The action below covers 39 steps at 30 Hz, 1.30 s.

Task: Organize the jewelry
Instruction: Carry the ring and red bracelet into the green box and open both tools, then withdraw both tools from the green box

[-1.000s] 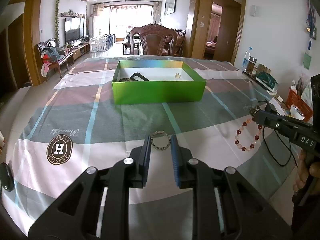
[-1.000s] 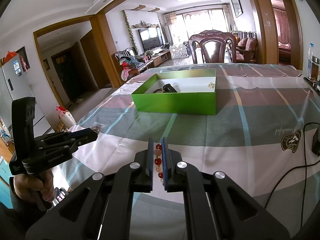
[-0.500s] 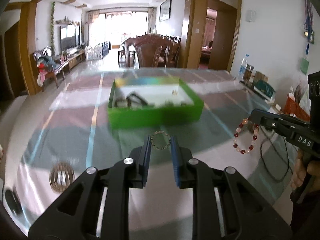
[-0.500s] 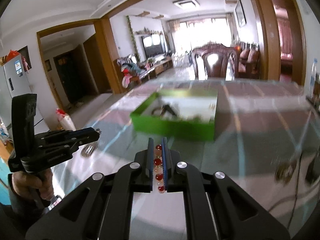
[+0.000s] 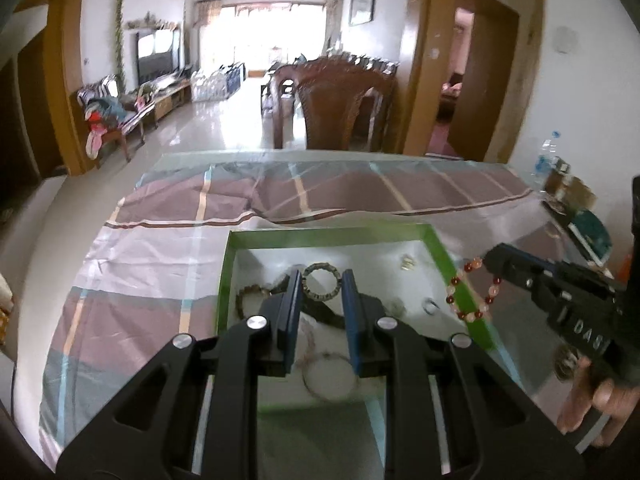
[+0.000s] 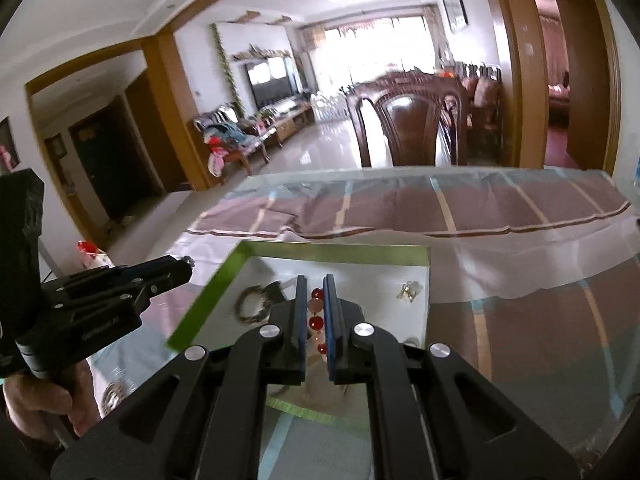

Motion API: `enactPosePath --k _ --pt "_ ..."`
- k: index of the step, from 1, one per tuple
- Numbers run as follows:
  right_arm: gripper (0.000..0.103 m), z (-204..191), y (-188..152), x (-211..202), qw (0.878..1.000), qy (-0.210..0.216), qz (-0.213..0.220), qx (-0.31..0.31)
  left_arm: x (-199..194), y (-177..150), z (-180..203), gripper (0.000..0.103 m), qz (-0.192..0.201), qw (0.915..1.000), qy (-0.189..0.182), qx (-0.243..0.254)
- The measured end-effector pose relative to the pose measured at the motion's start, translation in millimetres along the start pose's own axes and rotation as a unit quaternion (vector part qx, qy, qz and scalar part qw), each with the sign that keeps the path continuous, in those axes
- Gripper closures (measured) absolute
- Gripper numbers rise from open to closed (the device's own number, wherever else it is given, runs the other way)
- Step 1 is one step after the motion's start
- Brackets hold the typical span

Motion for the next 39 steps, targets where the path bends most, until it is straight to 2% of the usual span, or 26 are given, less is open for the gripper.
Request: enactPosePath --k 5,6,7,8,9,10,11,14,17,22,25,29,31,34,39 --pt "0.095 14.1 0.2 38.5 1.0 -0.007 -0.01 0.015 59.3 3.0 -4.9 0.083 -0.035 0.9991 0.025 0.002" --pt "0.091 16.8 2.4 43.7 1.0 -0.013 -0.004 0.015 64.9 3.4 -4.6 0.082 -0.035 0.9991 0.025 0.002" --pt "0.082 18.9 3.0 43.3 1.0 -0.019 0.002 0.016 68.9 3.9 -5.4 0.076 -0.033 0.9991 0.027 0.002" --pt "0.045 22.3 2.8 40.8 0.999 -0.024 0.01 0.021 70.0 5.1 -6.9 0.065 -0.023 0.9994 0.026 0.0" --pt "0.024 24.3 3.7 35.3 0.999 -0.027 0.02 0.028 67.9 5.2 -9.4 0.032 -0.014 0.9995 0.028 -0.003" --pt "0.018 27.3 4.5 19.9 0.998 -0.026 0.05 0.042 62.2 5.7 -13.1 0.014 0.001 0.9993 0.036 -0.007" --pt "0.015 26.4 4.5 7.5 0.997 -0.021 0.066 0.046 51.3 6.2 -18.6 0.013 0.023 0.9987 0.044 -0.01" --pt "0.012 22.6 -0.5 -35.4 0.994 -0.003 0.096 0.053 18.6 -4.2 -26.0 0.012 0.048 0.9982 0.032 -0.016" --pt "0.005 10.6 -13.8 -87.4 0.991 0.011 0.127 0.043 -36.5 -25.3 -30.7 0.009 0.093 0.9951 0.03 -0.013" --pt "0.004 -17.5 -58.6 -160.5 0.989 -0.009 0.147 -0.011 -122.1 -75.3 -23.1 0.004 0.155 0.9868 0.045 0.005" --pt "0.004 -30.4 -98.6 -179.9 0.991 -0.035 0.127 -0.031 -153.8 -118.6 -11.8 0.004 0.15 0.9878 0.042 0.002" --pt "0.004 -35.6 -134.2 -192.2 0.991 -0.056 0.118 -0.011 -167.7 -159.5 -4.9 0.004 0.135 0.9897 0.046 -0.011" --pt "0.004 -35.7 -146.7 -194.2 0.991 -0.067 0.116 -0.007 -170.7 -175.0 -4.1 0.004 0.131 0.9895 0.061 -0.014" --pt "0.004 -34.1 -165.8 -192.7 0.991 -0.081 0.108 -0.003 -172.7 -189.8 -1.2 0.004 0.125 0.9898 0.068 -0.014" --pt "0.004 -27.4 -177.7 -185.1 0.992 -0.092 0.089 0.007 -172.3 -207.0 0.4 0.004 0.111 0.9915 0.066 -0.018"
Point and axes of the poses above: each gripper's, at about its wrist camera, not at the fingertips, and x roughly the way its jaws point, z to its right, y to its top, the point moved 9 cm from there along x, roughly the way its jaws point, and after that the axes turned 3 degrees about y, right-handed, at the moved point
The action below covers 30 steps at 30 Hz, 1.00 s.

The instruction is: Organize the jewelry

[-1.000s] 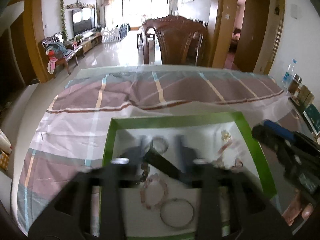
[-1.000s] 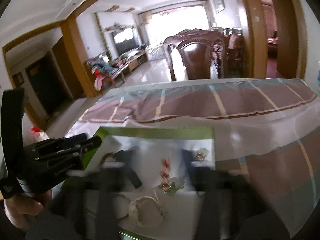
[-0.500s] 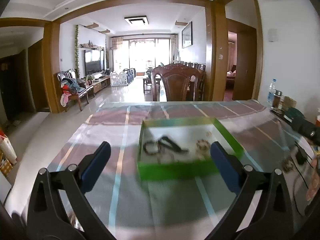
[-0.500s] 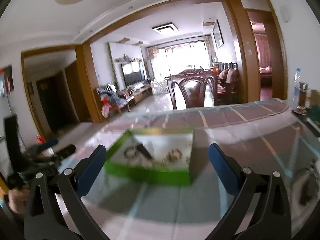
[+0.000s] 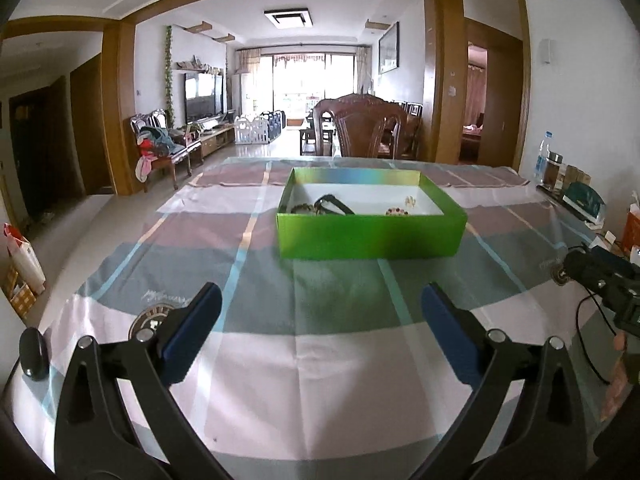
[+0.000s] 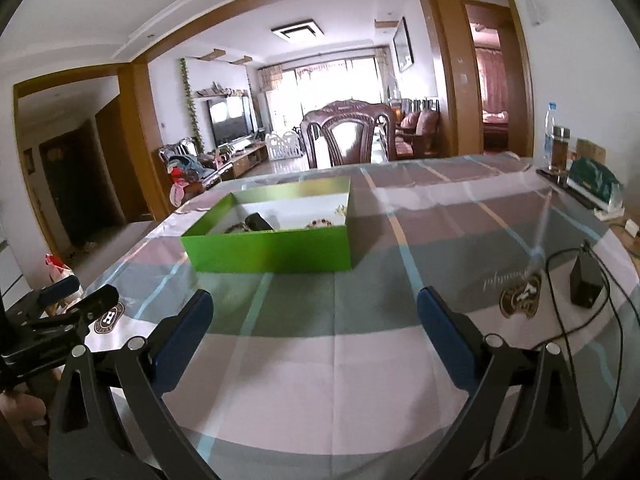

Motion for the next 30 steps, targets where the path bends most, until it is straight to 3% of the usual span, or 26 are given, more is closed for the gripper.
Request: enactPosePath --k 8,30 --pt "0.004 -2.9 -11.5 2.5 1.0 -0.002 -0.009 -0.007 0.4 -0.1 -5.9 0.004 -0.006 0.9999 -0.002 -0.007" --pt "0.004 -1.4 -4.8 5.2 1.0 -0.005 -0.013 -0.003 3.7 6.8 -4.1 0.004 -0.006 0.9999 -0.008 -0.006"
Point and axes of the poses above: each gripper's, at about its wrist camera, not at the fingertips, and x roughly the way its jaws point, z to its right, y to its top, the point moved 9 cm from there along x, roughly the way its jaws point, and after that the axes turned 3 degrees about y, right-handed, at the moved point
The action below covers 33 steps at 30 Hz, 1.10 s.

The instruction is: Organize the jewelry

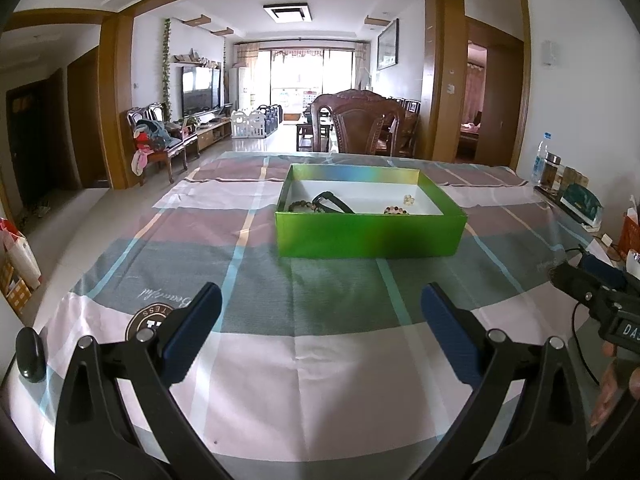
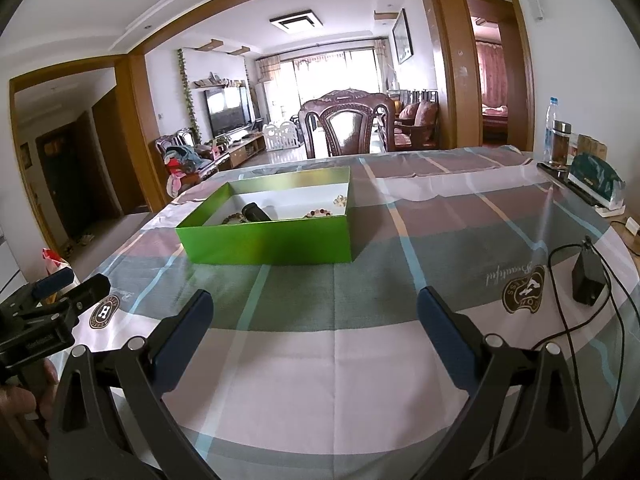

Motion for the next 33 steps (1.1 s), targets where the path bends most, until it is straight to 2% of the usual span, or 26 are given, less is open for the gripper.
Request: enactPosePath --k 16,19,23,27,33 --pt "0.004 5.6 -3.3 0.5 1.0 -0.005 -0.001 0.003 -2.0 4.5 2.6 0.004 0.0 1.0 0.006 0.006" --pt "0.004 6.6 -3.9 1.5 1.0 -0.004 -0.004 0.005 -2.8 5.2 2.9 0.004 -0.008 1.0 -0.003 -0.004" --pt "0.004 6.3 -5.0 1.7 1.0 -0.004 -0.005 0.005 -1.4 5.7 -0.9 0.004 -0.014 0.9998 0.015 -0.006" --pt "0.004 6.7 -6.9 3.6 1.0 -0.003 -0.01 0.005 -2.0 6.9 -0.3 0.004 -0.01 0.9998 0.017 -0.002" --pt "0.004 5.5 -7.0 4.6 1.0 -0.002 -0.011 0.004 -1.4 6.3 0.4 0.004 -0.014 0.9999 0.008 -0.003"
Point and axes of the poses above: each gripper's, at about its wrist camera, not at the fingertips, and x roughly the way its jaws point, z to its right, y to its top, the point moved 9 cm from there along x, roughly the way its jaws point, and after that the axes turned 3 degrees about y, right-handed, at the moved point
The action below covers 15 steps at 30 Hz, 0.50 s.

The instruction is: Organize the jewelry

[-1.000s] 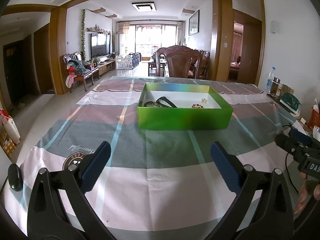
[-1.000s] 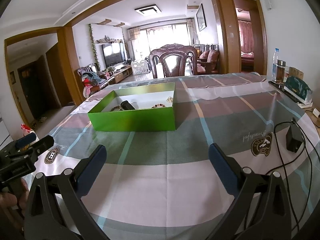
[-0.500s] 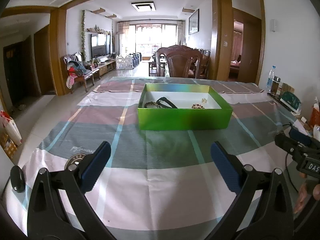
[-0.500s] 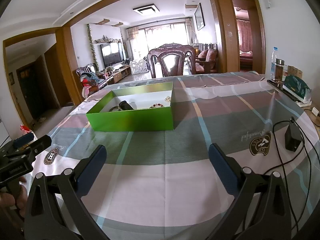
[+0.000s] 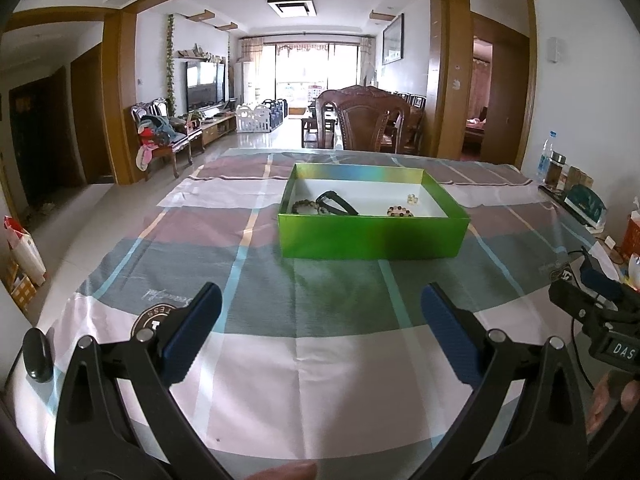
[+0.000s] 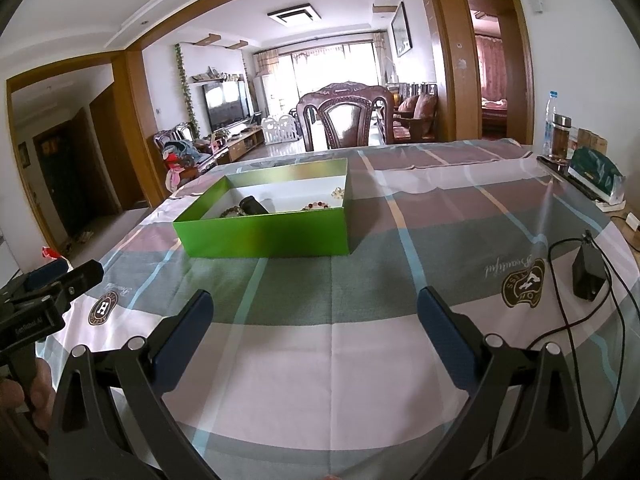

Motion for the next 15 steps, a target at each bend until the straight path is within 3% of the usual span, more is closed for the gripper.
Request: enactPosePath --k 15 --pt "0.004 -0.6 0.2 -0.8 1.0 0.0 -0.001 0.0 3.6 0.1 -0.1 0.004 -0.004 1.0 -0.004 0.0"
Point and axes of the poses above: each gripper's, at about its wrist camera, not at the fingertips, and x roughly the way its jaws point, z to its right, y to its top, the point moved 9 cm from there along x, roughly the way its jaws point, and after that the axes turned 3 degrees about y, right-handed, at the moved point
